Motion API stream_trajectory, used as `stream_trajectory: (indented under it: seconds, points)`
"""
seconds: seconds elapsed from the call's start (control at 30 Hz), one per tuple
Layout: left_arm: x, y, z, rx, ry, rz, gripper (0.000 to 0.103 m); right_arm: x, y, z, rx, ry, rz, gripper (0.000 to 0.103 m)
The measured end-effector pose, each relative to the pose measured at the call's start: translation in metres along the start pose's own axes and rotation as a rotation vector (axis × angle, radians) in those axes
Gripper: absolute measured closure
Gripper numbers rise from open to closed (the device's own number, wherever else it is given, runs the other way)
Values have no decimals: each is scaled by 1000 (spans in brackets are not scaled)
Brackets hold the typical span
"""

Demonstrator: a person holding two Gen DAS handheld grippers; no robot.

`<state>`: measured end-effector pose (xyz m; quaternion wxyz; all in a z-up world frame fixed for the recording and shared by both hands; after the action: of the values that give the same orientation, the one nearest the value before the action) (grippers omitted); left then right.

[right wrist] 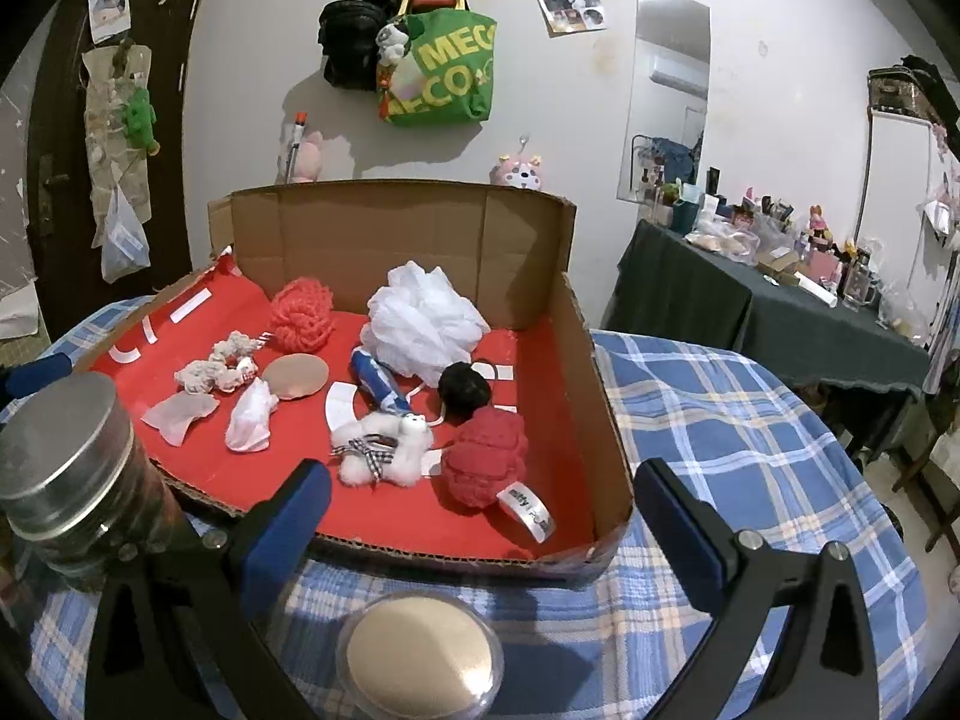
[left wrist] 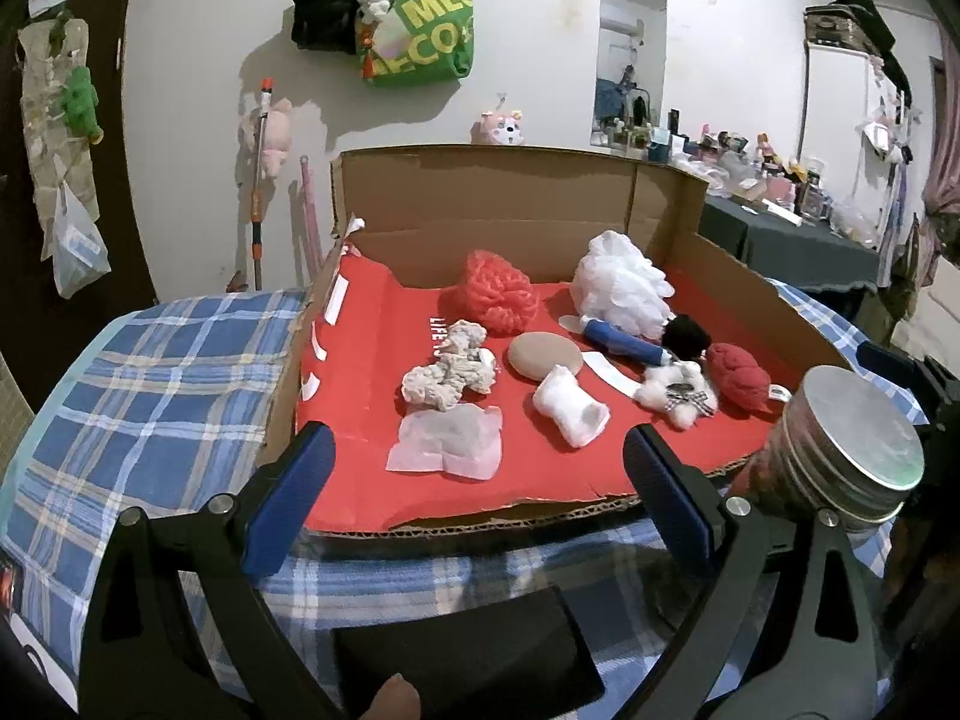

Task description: Organize soft objects

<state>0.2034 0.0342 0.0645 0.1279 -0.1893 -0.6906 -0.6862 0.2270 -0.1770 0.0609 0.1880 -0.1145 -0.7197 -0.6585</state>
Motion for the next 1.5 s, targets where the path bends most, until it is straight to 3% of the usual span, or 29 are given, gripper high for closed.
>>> stream_trajectory:
  seconds: [0.7, 1.5]
  points:
    - [-6, -6, 2, -18, 31, -32, 5, -9, -5, -1, -17, -26, -28, 0]
    - [-14, -11, 2, -14, 44, -2, 5, -9, -7, -4, -30, -32, -23, 0]
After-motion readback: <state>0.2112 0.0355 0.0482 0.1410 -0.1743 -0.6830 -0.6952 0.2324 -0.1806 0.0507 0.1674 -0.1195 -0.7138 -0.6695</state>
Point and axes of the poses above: each gripper's, at about its wrist camera, not at the fingertips, and x roughly against the way its jaws point, z to its left, y to its top, the point moved 3 cm from there along -x, roughly the way its jaws point, and after that the axes turned 7 degrees about -z, right-handed, at the moved point
